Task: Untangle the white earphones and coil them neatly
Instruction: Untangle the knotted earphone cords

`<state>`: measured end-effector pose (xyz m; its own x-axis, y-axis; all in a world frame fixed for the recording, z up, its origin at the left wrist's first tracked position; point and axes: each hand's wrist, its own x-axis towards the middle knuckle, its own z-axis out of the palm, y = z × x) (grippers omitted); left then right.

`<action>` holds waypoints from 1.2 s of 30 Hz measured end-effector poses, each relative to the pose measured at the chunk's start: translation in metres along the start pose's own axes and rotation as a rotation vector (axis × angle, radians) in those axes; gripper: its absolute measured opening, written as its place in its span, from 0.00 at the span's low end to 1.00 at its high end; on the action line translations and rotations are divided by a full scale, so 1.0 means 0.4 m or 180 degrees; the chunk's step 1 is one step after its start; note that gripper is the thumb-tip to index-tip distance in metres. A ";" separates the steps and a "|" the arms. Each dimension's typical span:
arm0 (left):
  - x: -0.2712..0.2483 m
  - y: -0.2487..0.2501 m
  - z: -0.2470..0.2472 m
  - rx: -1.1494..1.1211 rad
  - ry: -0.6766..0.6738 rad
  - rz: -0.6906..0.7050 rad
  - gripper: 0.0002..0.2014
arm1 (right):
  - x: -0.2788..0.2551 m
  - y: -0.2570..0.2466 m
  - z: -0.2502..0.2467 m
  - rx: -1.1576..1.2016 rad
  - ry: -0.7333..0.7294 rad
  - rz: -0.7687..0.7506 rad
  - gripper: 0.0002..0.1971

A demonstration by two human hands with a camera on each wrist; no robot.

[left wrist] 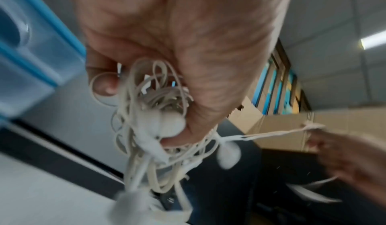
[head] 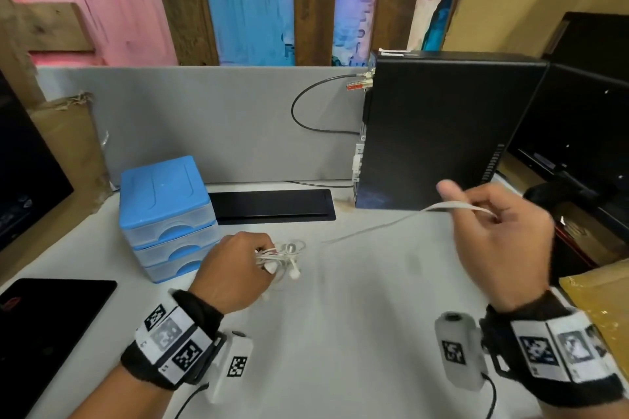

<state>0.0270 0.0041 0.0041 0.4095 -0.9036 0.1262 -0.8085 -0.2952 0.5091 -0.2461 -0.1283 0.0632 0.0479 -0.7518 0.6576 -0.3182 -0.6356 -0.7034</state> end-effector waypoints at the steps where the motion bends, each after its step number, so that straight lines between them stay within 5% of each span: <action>1: 0.002 -0.010 -0.005 0.0066 0.0011 -0.0054 0.06 | 0.013 0.007 -0.015 0.0128 0.0141 0.0027 0.20; 4: 0.013 -0.032 -0.016 -0.0512 -0.0076 -0.0168 0.07 | 0.045 0.028 -0.041 0.0516 -0.0046 0.0455 0.18; 12: -0.001 0.029 -0.031 -0.1902 0.0026 0.0342 0.10 | -0.035 0.083 0.055 0.0205 -0.2931 0.1298 0.02; 15: -0.018 0.058 -0.039 -0.2210 0.0070 0.0545 0.07 | -0.065 0.077 0.076 0.0107 -0.3472 0.1361 0.16; 24: -0.059 0.112 -0.071 -0.2816 0.0129 0.1183 0.07 | -0.117 0.079 0.121 0.0234 -0.3632 0.1477 0.30; 27: -0.063 0.122 -0.075 -0.2956 0.0080 0.1353 0.08 | -0.142 0.068 0.130 0.0212 -0.4013 0.1194 0.36; 30: -0.067 0.124 -0.071 -0.2878 -0.0024 0.1546 0.09 | -0.163 0.029 0.137 0.0620 -0.4054 0.0980 0.29; 34: -0.059 0.103 -0.063 -0.2549 0.0077 0.1592 0.10 | -0.144 -0.018 0.121 0.2212 -0.3435 0.1470 0.09; 36: -0.053 0.091 -0.063 -0.2225 0.0283 0.1613 0.08 | -0.120 -0.032 0.098 0.2229 -0.3217 0.1391 0.04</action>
<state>-0.0004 0.0202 0.0412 0.1254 -0.8383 0.5306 -0.4692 0.4211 0.7762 -0.2072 -0.0909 0.0298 0.8503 -0.5224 0.0634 0.0546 -0.0322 -0.9980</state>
